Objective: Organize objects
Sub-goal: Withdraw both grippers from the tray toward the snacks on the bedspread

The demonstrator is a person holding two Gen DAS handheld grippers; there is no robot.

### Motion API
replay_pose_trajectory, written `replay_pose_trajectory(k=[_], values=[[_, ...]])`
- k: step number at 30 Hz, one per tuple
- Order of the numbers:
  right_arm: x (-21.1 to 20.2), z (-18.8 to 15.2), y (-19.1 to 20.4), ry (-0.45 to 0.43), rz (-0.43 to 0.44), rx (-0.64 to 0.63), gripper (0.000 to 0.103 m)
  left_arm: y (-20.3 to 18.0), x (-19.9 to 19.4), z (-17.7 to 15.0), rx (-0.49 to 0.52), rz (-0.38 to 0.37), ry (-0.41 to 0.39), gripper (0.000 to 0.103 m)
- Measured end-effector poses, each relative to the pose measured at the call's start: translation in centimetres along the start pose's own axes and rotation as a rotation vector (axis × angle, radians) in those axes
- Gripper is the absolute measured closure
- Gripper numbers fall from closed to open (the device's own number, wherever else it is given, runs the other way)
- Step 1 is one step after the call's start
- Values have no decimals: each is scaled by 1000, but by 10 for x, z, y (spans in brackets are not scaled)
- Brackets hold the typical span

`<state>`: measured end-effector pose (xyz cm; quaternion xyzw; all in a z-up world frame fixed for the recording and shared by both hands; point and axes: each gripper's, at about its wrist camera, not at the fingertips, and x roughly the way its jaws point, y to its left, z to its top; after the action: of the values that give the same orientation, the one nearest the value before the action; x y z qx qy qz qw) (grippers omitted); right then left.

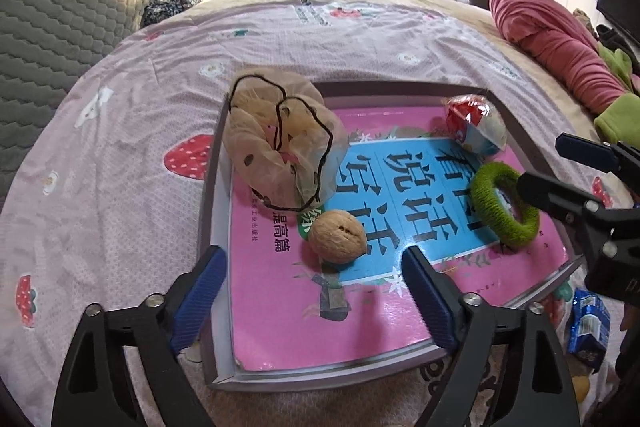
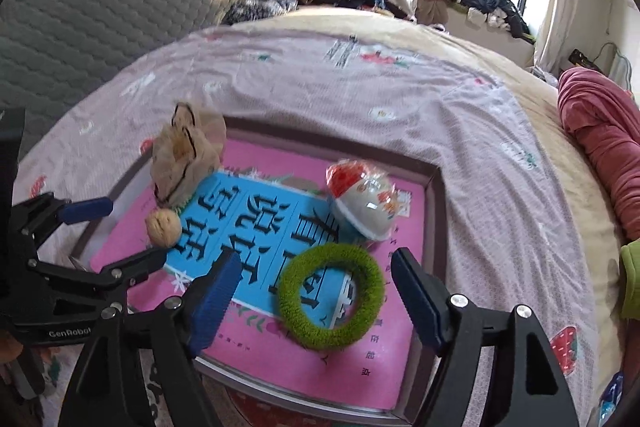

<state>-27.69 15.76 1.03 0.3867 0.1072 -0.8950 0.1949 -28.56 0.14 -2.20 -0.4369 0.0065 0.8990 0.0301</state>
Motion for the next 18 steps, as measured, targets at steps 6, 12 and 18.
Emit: replay_pose_trajectory(k=[6,12,18], values=[[-21,5,-4,-79,8,29,21,7,-14,3,-29,-2,-42,1],[-31,7,2,-85,4,16,18,9,-21,2,-33,-5,-46,1],[-43,2,5,-84,-28,5,18,10,-38,-13,-67,-12,-53,1]])
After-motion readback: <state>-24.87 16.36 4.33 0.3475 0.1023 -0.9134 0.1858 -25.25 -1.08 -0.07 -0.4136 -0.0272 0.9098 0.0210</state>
